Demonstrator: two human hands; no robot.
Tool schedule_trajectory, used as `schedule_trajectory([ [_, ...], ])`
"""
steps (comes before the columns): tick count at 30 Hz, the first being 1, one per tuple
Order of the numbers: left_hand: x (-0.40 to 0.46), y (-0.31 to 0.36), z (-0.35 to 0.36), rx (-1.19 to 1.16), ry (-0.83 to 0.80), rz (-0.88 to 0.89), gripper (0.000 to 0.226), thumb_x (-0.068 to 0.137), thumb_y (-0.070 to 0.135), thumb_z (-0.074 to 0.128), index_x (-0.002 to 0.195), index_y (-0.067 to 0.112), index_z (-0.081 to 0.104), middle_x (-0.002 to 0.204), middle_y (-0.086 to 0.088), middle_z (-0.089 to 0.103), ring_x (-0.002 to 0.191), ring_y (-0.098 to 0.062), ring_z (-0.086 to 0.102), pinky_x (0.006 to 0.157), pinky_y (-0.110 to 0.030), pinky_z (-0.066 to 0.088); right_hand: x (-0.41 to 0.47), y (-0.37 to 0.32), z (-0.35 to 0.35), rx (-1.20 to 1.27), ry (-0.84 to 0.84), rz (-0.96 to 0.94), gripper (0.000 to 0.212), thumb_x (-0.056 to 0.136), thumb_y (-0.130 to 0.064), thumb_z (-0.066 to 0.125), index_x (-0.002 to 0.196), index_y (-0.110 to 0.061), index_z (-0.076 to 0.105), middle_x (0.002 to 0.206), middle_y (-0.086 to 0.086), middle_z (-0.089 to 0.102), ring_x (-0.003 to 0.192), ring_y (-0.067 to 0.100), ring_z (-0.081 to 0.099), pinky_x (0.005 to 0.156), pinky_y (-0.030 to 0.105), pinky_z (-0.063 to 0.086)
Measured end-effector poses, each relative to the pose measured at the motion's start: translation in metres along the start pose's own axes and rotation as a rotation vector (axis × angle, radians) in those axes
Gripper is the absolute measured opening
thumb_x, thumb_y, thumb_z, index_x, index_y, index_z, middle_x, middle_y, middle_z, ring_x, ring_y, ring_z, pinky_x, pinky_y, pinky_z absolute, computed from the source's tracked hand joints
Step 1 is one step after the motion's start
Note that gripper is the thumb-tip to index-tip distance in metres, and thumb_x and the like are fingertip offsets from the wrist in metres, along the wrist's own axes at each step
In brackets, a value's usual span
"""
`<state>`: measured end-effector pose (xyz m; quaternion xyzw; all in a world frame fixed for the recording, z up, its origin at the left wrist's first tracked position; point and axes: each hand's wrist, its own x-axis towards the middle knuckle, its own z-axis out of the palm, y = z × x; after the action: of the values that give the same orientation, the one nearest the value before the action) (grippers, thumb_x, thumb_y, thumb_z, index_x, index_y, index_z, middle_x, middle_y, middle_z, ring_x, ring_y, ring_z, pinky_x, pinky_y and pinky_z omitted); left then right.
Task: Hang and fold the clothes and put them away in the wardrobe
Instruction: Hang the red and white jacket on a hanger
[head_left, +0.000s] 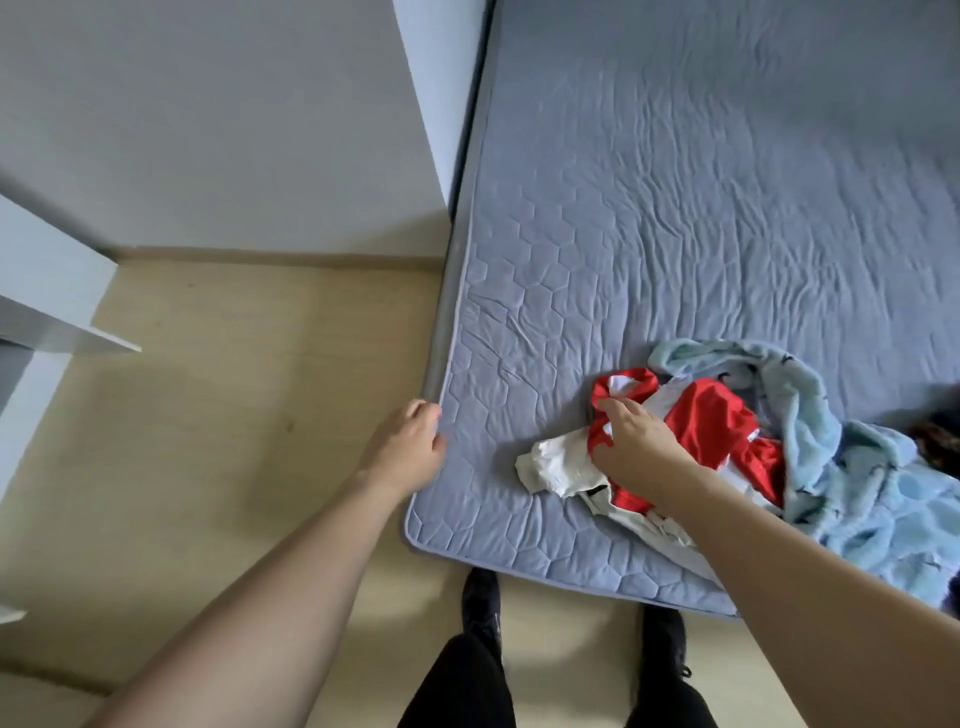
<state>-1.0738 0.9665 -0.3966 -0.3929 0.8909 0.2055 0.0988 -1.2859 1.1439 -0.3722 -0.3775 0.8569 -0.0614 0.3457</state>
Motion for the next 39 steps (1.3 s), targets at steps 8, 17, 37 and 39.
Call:
schedule_trajectory([
  [8, 0.025, 0.128, 0.106, -0.186, -0.12, -0.153, 0.029, 0.091, 0.022, 0.051, 0.117, 0.011, 0.058, 0.121, -0.009, 0.055, 0.114, -0.028, 0.052, 0.094, -0.035, 0.042, 0.037, 0.158, 0.005, -0.078, -0.067, -0.021, 0.059, 0.083, -0.016, 0.051, 0.141, -0.014, 0.036, 0.145, 0.006, 0.038, 0.134, 0.028, 0.036, 0.111, 0.035, 0.028],
  [17, 0.144, 0.205, 0.3, -0.41, -0.262, -0.263, 0.05, 0.084, 0.028, 0.061, 0.132, 0.016, 0.048, 0.123, -0.005, 0.06, 0.114, -0.026, 0.057, 0.092, -0.031, 0.044, 0.146, 0.299, 0.096, -0.303, -0.071, 0.036, 0.084, 0.08, -0.021, 0.05, 0.151, -0.024, 0.005, 0.158, 0.007, 0.003, 0.145, 0.03, 0.003, 0.119, 0.043, 0.004],
  [37, 0.088, 0.209, 0.157, -1.768, 0.373, -0.498, 0.065, 0.091, -0.001, 0.036, 0.031, 0.014, 0.058, 0.041, 0.007, 0.057, 0.04, -0.002, 0.057, 0.043, -0.011, 0.044, 0.206, 0.291, 0.1, -0.169, 0.282, -0.04, 0.029, 0.083, -0.024, 0.048, 0.11, -0.018, 0.058, 0.123, 0.009, 0.058, 0.122, 0.031, 0.046, 0.109, 0.046, 0.024],
  [39, 0.081, 0.202, 0.156, -1.711, 0.298, -0.578, 0.066, 0.095, 0.003, 0.037, 0.035, 0.016, 0.062, 0.043, 0.007, 0.058, 0.04, -0.003, 0.057, 0.043, -0.012, 0.044, 0.197, 0.268, 0.088, 0.019, 0.264, -0.083, 0.028, 0.084, -0.025, 0.045, 0.104, -0.015, 0.061, 0.108, 0.011, 0.067, 0.107, 0.033, 0.058, 0.095, 0.038, 0.038],
])
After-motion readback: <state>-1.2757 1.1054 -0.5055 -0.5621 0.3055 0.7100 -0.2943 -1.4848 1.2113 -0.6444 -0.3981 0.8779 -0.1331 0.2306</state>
